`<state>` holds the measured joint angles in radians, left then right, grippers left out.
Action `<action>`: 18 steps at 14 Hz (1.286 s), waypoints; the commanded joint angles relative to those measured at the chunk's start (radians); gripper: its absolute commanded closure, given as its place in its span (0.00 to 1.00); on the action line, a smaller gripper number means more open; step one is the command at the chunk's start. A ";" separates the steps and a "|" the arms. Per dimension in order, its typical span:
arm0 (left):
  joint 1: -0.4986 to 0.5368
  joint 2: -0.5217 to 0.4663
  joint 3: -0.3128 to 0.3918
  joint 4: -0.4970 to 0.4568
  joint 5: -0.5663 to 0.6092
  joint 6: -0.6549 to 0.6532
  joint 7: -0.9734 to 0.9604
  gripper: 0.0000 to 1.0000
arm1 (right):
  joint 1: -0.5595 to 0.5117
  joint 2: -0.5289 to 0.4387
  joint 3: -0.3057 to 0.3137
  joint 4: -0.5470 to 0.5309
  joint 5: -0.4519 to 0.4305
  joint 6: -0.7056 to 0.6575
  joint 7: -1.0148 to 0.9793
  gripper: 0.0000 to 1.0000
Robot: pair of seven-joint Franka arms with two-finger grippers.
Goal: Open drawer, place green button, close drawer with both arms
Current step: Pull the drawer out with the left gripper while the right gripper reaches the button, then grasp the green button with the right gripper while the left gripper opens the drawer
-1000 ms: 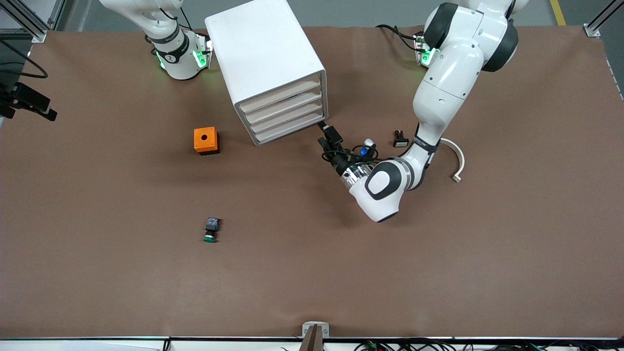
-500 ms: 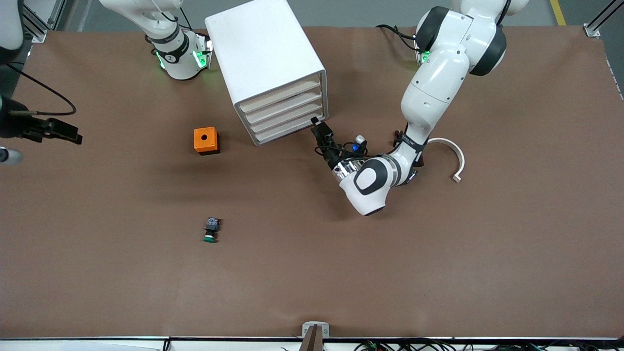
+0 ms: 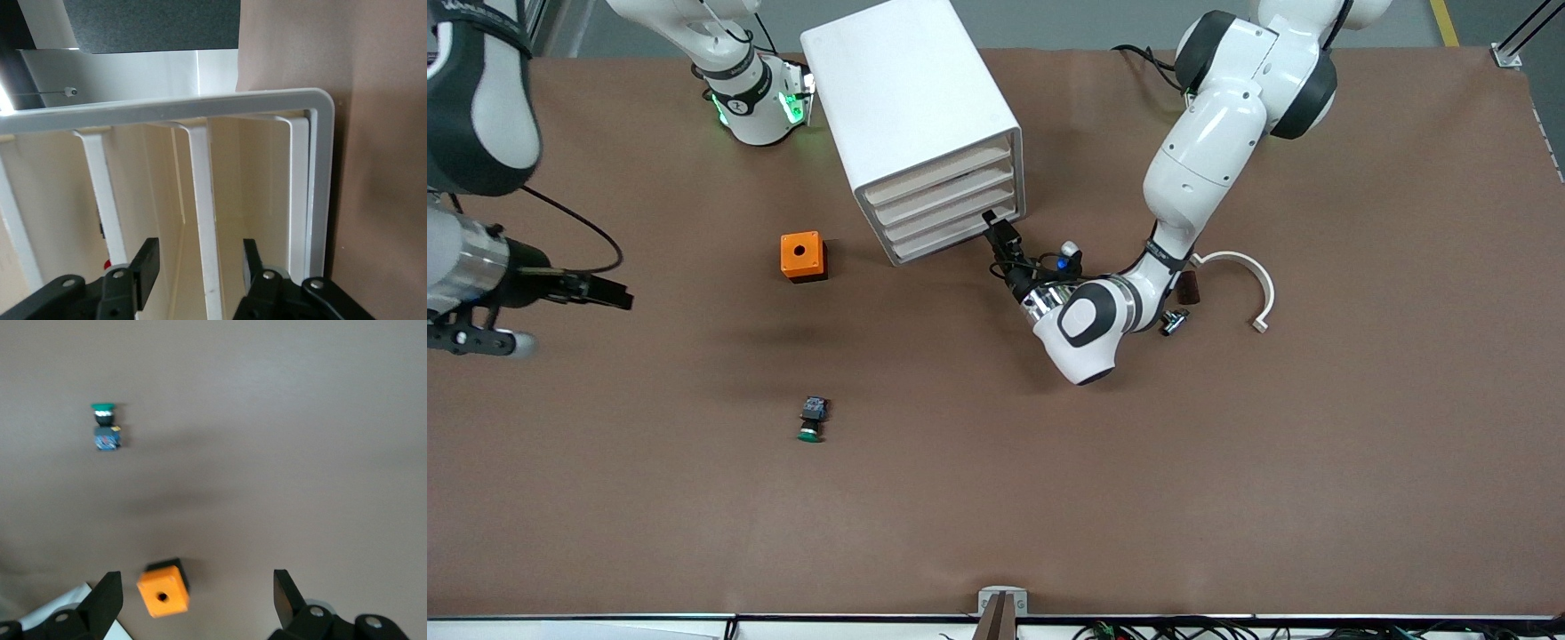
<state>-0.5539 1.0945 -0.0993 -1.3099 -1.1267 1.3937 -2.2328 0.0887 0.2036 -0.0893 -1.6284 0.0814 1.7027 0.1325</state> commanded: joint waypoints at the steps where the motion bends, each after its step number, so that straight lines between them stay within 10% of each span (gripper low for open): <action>1: -0.035 0.015 0.004 0.020 -0.025 0.010 0.005 0.42 | 0.075 0.110 -0.004 0.010 0.041 0.127 0.070 0.00; 7: -0.100 0.015 0.006 0.008 -0.021 0.013 0.007 0.43 | 0.216 0.328 -0.004 0.021 0.057 0.460 0.232 0.00; 14: -0.104 0.013 0.006 0.001 -0.013 0.011 0.035 0.85 | 0.249 0.431 -0.004 0.016 0.057 0.561 0.355 0.00; 18: -0.086 0.013 0.006 -0.006 -0.018 0.011 0.035 0.89 | 0.250 0.483 -0.009 0.010 0.046 0.630 0.355 0.00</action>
<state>-0.6489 1.1026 -0.0967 -1.3114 -1.1268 1.4042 -2.2148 0.3280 0.6534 -0.0851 -1.6336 0.1338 2.3079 0.4670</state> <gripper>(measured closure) 0.881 0.000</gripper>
